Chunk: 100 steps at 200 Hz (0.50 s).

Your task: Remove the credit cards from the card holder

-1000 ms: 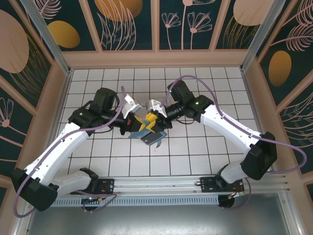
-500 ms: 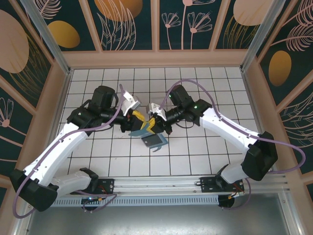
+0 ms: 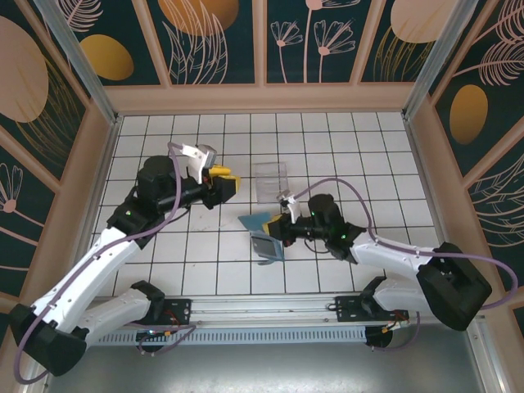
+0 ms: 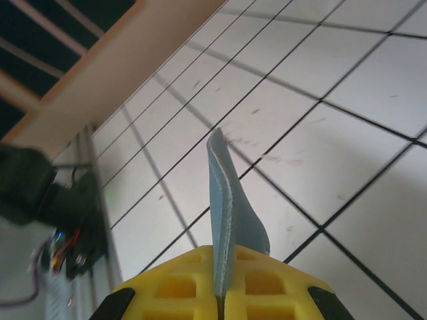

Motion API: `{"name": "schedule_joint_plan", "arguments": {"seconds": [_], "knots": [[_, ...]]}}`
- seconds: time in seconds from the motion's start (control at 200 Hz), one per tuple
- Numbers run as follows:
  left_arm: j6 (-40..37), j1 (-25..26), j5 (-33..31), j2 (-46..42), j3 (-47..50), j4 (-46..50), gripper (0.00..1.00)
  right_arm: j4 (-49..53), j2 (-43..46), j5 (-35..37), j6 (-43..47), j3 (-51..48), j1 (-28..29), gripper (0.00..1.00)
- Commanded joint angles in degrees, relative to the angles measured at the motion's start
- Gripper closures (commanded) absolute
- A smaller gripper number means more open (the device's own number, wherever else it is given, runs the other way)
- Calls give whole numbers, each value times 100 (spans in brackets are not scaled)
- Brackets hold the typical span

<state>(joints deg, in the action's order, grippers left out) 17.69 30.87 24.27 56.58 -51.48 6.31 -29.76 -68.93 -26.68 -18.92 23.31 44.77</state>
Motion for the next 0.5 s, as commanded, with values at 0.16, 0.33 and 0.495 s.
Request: {"name": "schedule_joint_plan", "arguments": {"seconds": [0.16, 0.33, 0.495], "knots": [[1773, 5, -998, 1129, 438, -601, 55, -2869, -383, 2508, -1727, -708, 332, 100], [2517, 87, -850, 1821, 587, -746, 59, -3093, -555, 4161, -2349, -1231, 748, 100], [2678, 560, -1139, 2251, 576, -579, 58, -2701, -642, 5352, -2919, -1561, 1295, 90]]}}
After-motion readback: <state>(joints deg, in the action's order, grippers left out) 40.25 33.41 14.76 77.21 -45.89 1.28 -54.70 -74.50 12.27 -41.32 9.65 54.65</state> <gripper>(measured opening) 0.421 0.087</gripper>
